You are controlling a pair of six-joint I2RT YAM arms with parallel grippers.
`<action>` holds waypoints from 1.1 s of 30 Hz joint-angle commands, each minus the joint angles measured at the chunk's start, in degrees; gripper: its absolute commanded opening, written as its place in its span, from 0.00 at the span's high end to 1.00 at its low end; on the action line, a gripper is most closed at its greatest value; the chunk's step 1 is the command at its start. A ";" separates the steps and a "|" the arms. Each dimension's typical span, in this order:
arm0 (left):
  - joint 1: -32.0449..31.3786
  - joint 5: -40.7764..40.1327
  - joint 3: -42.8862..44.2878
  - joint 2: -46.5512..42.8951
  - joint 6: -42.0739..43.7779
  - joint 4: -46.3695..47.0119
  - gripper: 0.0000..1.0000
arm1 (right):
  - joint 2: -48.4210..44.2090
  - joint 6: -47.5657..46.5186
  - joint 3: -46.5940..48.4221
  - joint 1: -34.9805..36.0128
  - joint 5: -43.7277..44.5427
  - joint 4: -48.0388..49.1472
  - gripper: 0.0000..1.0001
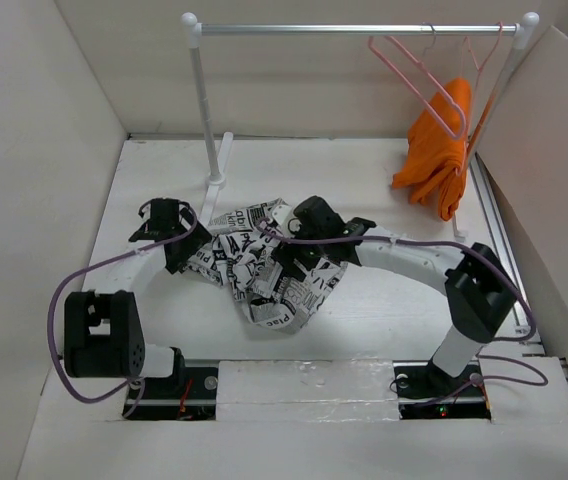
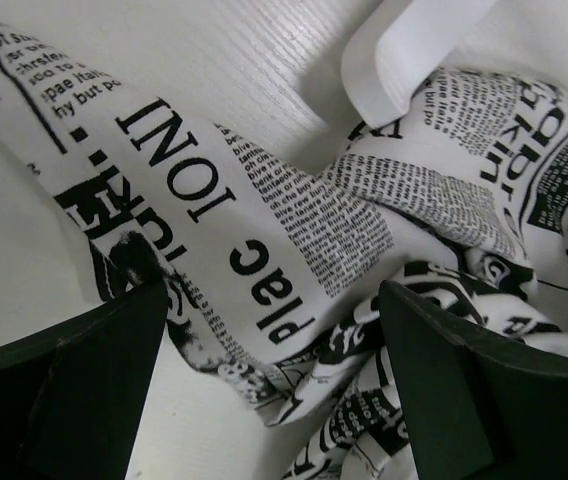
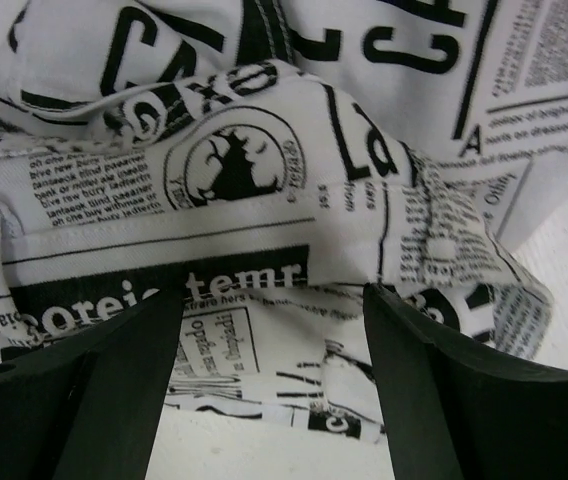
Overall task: Place the trousers on the hanger
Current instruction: Flatten out the trousers at the center of the board.
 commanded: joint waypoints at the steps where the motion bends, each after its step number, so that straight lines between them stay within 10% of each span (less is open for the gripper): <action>1: 0.42 -0.19 -0.54 2.10 -1.38 5.53 0.18 | 0.78 -2.61 3.35 1.73 -4.97 5.12 0.22; 10: 0.42 0.87 -0.46 7.64 -0.86 8.61 0.37 | -4.40 -1.48 0.10 9.28 -8.32 4.33 0.22; 16: 0.42 0.69 -0.02 10.28 -0.77 9.05 0.82 | -0.19 -0.86 -0.17 10.00 -4.90 5.83 0.26; 18: 0.42 0.60 0.77 10.20 -1.12 7.74 1.00 | 0.43 -1.03 1.23 10.00 -1.67 6.09 0.48; 23: 0.42 -1.59 1.91 3.63 -2.09 5.89 1.00 | -0.96 -0.51 5.54 10.00 6.25 4.61 1.00; 33: 0.42 -10.99 9.11 -15.19 -2.79 -4.12 1.00 | -24.50 1.95 9.57 14.29 15.57 -9.10 1.00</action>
